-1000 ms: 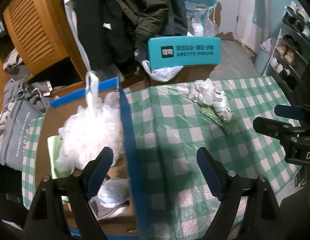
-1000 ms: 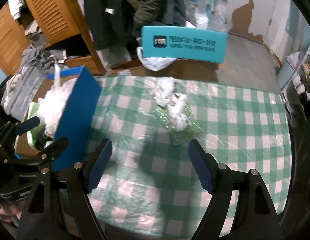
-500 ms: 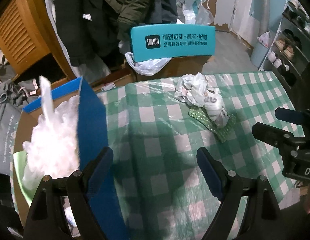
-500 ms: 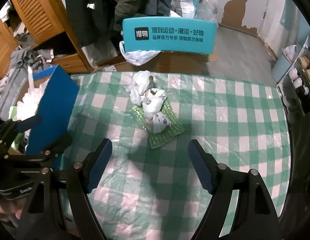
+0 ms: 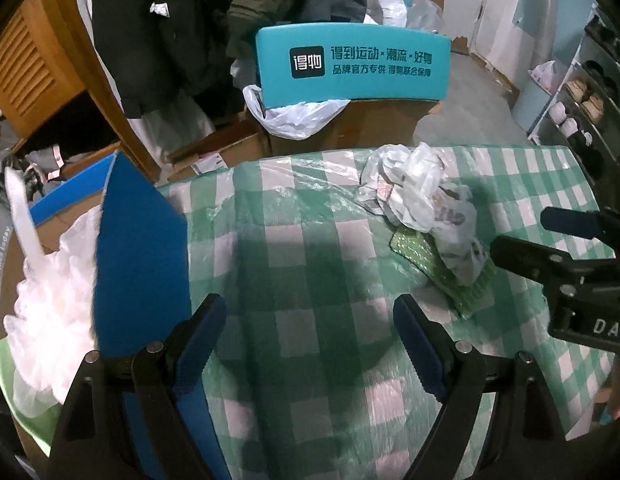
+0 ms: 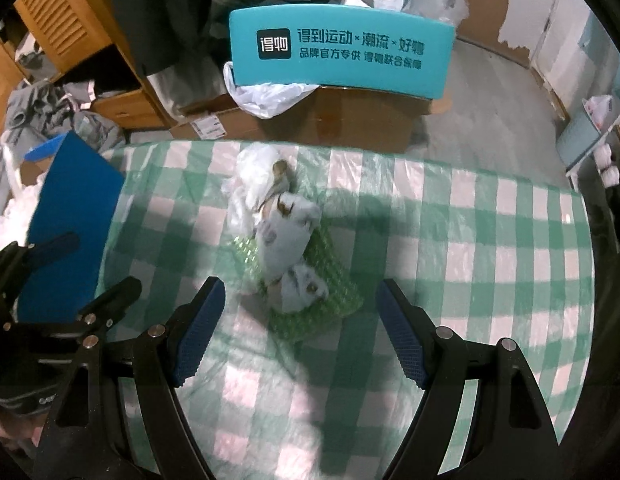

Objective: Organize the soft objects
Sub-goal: 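Lower the right gripper onto the white socks on the green mesh pad and close, then lift the white socks off the mesh pad with the right gripper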

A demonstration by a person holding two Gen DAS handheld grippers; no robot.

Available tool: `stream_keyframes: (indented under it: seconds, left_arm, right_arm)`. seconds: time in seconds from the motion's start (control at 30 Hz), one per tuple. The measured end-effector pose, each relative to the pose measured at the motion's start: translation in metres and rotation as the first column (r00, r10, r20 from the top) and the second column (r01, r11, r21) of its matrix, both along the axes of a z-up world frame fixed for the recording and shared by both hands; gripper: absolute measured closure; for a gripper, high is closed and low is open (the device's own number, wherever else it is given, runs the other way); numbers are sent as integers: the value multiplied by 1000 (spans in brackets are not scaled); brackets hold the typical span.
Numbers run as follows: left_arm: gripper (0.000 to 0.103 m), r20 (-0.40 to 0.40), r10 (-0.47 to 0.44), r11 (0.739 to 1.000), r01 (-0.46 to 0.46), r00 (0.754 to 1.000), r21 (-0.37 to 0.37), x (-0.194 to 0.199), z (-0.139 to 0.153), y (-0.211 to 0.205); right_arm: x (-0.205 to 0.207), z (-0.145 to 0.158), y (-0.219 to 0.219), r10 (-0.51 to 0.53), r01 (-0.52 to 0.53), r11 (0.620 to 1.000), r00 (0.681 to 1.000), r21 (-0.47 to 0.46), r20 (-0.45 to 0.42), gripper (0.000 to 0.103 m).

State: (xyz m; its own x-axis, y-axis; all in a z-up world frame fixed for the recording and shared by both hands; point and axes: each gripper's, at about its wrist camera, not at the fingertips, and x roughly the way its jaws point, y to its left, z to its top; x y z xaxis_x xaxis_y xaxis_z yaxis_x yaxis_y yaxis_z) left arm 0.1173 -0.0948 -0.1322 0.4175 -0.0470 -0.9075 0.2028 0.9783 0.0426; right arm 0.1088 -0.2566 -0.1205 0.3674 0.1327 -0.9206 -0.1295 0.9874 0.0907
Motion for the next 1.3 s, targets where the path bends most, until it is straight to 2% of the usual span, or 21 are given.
stream_keyframes:
  seconds: [0.17,0.6,0.67,0.73,0.83,0.97,1.13,1.3]
  left_arm:
    - [16,-12,6,1000,-6,1000,1,15,-8,-2]
    - [16,-63,36,999,-37,997,-1,35,-32,7]
    - [16,-66,34,999,-34,997,5,33,-33,8]
    - [16,-71,30,1000,-29,997,12,34,-35,9]
    - [16,-83,27,999,-25,996,22,32,-38,10]
    - [16,-95,19,1000,-16,995,26,27,-39,9]
    - [16,-97,2,1000,1,995,26,16,-35,9]
    - [16,-100,-5,1000,7,995,25,2,-32,8]
  right_arm:
    - [19,-13,5,32,-32,999,999,-37,-5,24]
    - [49,-46,17,38,-39,998,999,-56,-18,25]
    - [52,-52,16,28,-30,998,999,-54,-29,32]
    - [54,-57,15,19,-21,999,999,-41,-44,47]
    - [52,-61,16,15,-18,998,998,-53,-61,58]
    - [44,-63,15,5,-8,999,996,-37,-94,62]
    - [24,-68,9,-39,42,999,988,11,-151,63]
    - [0,-70,11,-62,64,998,984,8,-168,63]
